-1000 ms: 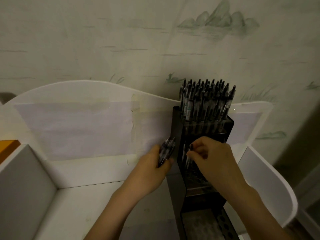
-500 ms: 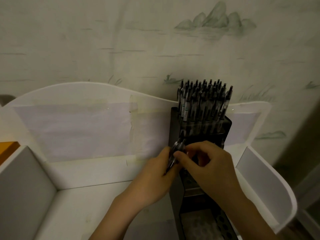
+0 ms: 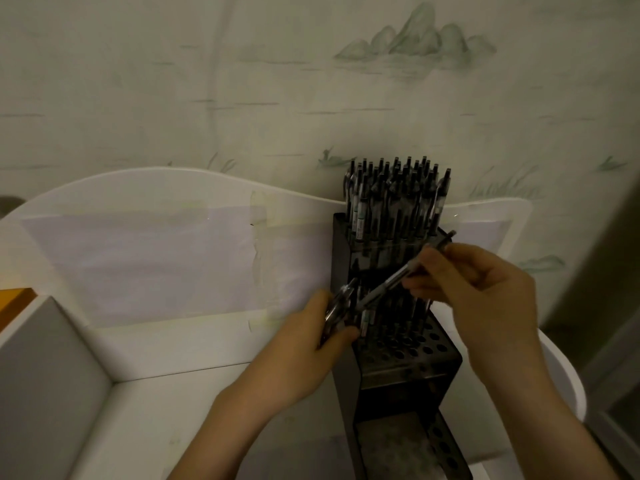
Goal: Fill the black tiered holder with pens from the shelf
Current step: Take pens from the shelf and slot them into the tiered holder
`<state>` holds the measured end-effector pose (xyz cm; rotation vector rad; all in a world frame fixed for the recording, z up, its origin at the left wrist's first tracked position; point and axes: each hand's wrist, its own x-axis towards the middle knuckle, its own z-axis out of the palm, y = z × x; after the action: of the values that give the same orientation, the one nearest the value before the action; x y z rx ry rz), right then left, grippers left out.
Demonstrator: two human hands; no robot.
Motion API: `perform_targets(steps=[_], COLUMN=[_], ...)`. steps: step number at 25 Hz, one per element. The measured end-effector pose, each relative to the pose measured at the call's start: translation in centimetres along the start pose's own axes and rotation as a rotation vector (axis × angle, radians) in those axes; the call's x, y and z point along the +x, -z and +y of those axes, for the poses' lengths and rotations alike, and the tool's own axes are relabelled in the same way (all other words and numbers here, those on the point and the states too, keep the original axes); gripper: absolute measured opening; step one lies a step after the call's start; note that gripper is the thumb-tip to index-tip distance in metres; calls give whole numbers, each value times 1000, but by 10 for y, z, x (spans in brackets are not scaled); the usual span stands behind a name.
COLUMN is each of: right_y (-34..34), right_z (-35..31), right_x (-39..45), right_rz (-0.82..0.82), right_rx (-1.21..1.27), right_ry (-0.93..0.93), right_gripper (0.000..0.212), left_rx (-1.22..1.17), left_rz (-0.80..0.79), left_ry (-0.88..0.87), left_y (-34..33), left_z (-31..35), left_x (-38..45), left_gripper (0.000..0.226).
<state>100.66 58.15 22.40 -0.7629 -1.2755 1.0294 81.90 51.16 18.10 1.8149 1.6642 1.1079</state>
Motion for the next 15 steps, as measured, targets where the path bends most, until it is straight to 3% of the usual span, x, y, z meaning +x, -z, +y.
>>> perform_targets(steps=[4, 7, 15], right_y=[8, 4, -2], right_z=[0, 16, 42], right_x=[-3, -6, -6], right_rz=[-14, -42, -125], right_rx=[-325, -527, -619], right_ry=[205, 247, 248], right_gripper=[10, 11, 18], left_rx=[-9, -22, -70], left_rz=[-3, -1, 15], left_ry=[18, 15, 35], left_y=[-2, -4, -4], left_z=[-3, -2, -2], left_x=[1, 3, 0], left_gripper=[6, 8, 10])
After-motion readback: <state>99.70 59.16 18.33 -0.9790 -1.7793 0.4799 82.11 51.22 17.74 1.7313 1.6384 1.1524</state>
